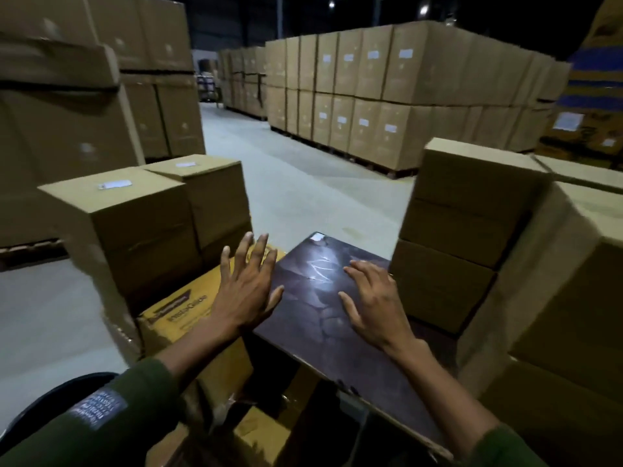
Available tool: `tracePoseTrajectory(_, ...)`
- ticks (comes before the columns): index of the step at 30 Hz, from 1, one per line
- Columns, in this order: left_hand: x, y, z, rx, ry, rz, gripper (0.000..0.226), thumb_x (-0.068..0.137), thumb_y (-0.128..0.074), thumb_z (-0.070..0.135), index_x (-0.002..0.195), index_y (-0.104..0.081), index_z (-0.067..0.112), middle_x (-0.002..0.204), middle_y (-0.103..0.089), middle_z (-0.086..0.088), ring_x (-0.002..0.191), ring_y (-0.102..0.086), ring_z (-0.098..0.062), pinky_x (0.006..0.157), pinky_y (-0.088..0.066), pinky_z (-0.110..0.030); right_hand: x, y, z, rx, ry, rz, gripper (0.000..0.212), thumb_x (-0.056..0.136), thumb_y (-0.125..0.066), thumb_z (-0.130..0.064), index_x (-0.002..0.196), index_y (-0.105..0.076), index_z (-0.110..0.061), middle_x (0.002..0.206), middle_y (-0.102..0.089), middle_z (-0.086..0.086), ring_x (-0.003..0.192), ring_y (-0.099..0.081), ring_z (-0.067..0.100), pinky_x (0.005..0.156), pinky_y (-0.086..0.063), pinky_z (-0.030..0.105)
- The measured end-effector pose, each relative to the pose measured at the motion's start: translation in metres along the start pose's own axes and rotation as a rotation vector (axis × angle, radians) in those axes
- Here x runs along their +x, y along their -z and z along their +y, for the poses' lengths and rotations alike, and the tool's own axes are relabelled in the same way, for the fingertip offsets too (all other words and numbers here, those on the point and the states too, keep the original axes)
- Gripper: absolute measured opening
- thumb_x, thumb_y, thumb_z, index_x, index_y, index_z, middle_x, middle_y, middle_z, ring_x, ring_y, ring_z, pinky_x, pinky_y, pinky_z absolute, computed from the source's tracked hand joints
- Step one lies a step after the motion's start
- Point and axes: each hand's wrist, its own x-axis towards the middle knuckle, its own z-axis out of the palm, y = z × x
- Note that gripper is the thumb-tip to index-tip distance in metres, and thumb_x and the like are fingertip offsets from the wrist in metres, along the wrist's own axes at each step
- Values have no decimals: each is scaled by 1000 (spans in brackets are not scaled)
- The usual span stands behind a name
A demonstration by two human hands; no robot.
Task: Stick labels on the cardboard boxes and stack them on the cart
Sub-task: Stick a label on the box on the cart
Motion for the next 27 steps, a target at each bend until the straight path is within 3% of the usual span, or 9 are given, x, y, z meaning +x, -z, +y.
tracePoseTrajectory(6, 6, -27, -128, 36, 190, -37, 70, 87, -55, 51, 143, -46, 9, 161, -22, -15, 148, -14, -40, 109, -21, -69, 91, -96, -66, 74, 122, -152, 45, 90, -53, -38, 126, -60, -13, 126, -61, 7, 115, -56, 26, 98, -36, 33)
tracePoseTrajectory(12, 22, -51, -260, 74, 406, -86, 76, 90, -54, 53, 151, -33, 12, 164, -10, -12, 150, 2, -36, 113, -9, -70, 178, -189, -131, 176, 217, -290, 39, 92, -55, -35, 125, -60, -15, 124, -61, 5, 116, -56, 26, 91, -48, 41)
tracePoseTrajectory(19, 65, -55, -376, 167, 530, -130, 96, 87, -49, 69, 154, -13, 12, 164, 1, -14, 150, 9, -37, 109, 5, -72, 240, -254, -187, 225, 291, -347, 40, 96, -58, -35, 131, -58, -15, 131, -59, 5, 121, -54, 23, 97, -43, 38)
tracePoseTrajectory(24, 62, -65, -396, 90, 501, -137, 79, 92, -50, 60, 150, -29, 11, 158, -27, -14, 148, -19, -30, 108, -15, -76, 298, -277, -212, 263, 283, -353, 54, 94, -61, -38, 141, -47, -17, 143, -48, 7, 131, -43, 23, 103, -45, 51)
tracePoseTrajectory(27, 52, -69, -391, -12, 501, -95, 75, 93, -55, 52, 149, -32, 8, 157, -30, -16, 147, -22, -32, 106, -28, -73, 333, -286, -221, 271, 258, -341, 70, 88, -68, -43, 148, -39, -20, 152, -37, 5, 139, -29, 27, 105, -41, 57)
